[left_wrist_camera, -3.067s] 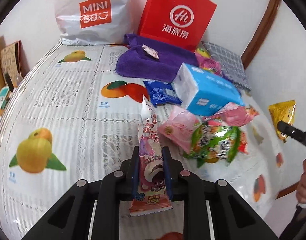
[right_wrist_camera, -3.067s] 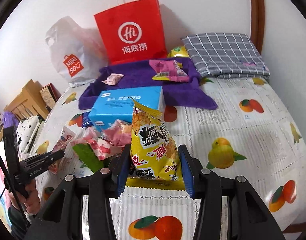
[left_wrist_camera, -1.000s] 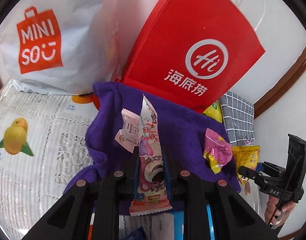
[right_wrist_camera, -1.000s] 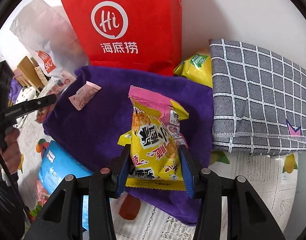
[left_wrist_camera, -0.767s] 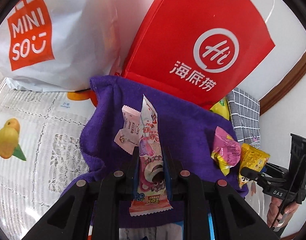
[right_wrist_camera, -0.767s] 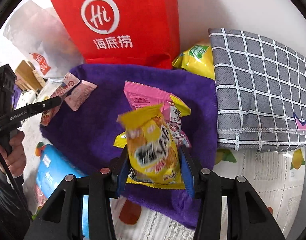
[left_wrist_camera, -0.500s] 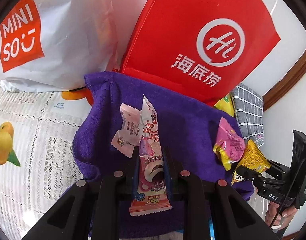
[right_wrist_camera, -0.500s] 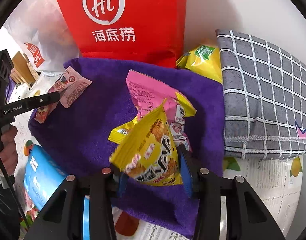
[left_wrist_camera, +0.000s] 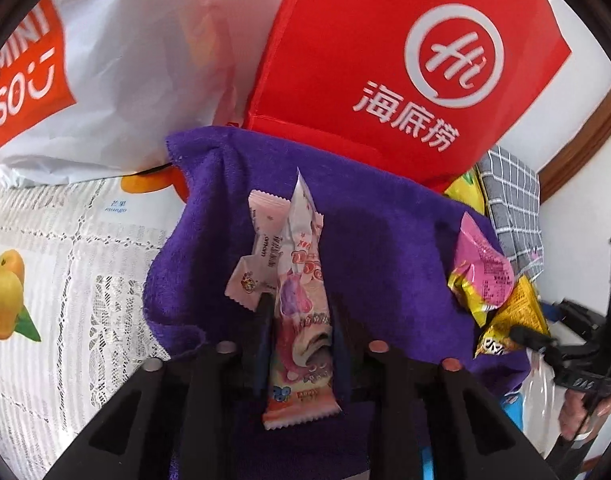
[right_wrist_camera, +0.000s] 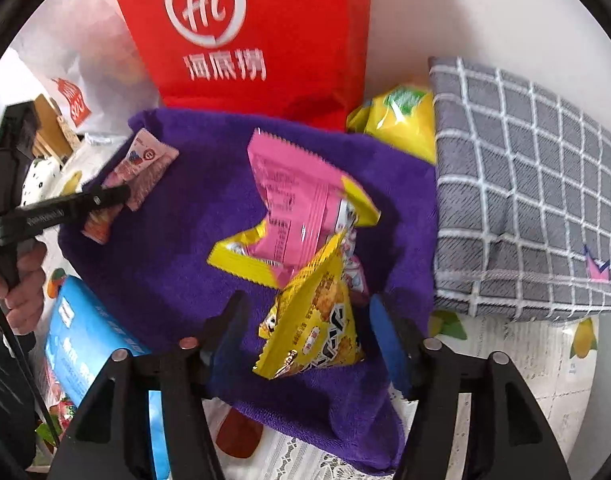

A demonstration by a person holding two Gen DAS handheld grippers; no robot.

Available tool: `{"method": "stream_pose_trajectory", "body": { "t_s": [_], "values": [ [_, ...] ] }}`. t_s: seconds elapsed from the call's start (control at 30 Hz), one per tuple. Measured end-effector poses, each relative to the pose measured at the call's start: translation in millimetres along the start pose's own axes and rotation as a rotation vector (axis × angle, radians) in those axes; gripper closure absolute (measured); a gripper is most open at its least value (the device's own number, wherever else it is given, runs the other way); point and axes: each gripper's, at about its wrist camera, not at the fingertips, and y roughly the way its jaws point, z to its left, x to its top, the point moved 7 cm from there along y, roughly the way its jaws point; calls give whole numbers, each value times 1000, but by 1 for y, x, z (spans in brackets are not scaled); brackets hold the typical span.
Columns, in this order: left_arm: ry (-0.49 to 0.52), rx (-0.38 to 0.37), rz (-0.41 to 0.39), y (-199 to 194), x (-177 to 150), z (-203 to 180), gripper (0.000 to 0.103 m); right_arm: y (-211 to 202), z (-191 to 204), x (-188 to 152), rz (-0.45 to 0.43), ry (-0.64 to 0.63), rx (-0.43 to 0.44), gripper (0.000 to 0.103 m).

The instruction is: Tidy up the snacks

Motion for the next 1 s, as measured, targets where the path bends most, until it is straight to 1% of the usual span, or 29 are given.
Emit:
{"method": "stream_pose_trajectory", "body": {
  "t_s": [0.03, 0.07, 0.13, 0.33, 0.43, 0.53, 0.6, 0.7, 0.77, 0.83, 0.9, 1.0],
  "values": [
    [-2, 2, 5, -1, -1, 0, 62, -5, -1, 0, -11, 3, 3, 41],
    [-8, -1, 0, -4, -2, 0, 61, -8, -1, 1, -19, 9, 6, 41],
    [-17, -7, -10, -10, -3, 1, 59, -19, -3, 3, -50, 27, 7, 41],
    [-20, -3, -30, -38, -15, 8, 57, -54, -2, 12, -166, 76, -27, 41],
    [-17, 6, -44, -54, -24, 14, 56, -70, 1, 11, -210, 103, -60, 41],
    [-12, 8, -54, -71, -37, 18, 51, -82, 9, 3, -254, 126, -76, 41],
    [2, 6, -62, -82, -48, 20, 50, -87, 20, -6, -255, 115, -68, 41],
    [28, 4, -67, -89, -65, 20, 46, -92, 36, -24, -261, 84, -58, 41],
    [47, 8, -59, -89, -78, 19, 46, -94, 48, -41, -263, 81, -41, 41],
    [62, -9, -46, -87, -91, 20, 46, -94, 59, -59, -248, 73, -26, 41],
    [69, -25, -37, -83, -100, 18, 46, -93, 69, -81, -226, 58, -34, 41],
    [62, -15, -6, -72, -112, 19, 46, -95, 76, -108, -207, 51, -70, 41]
  ]
}}
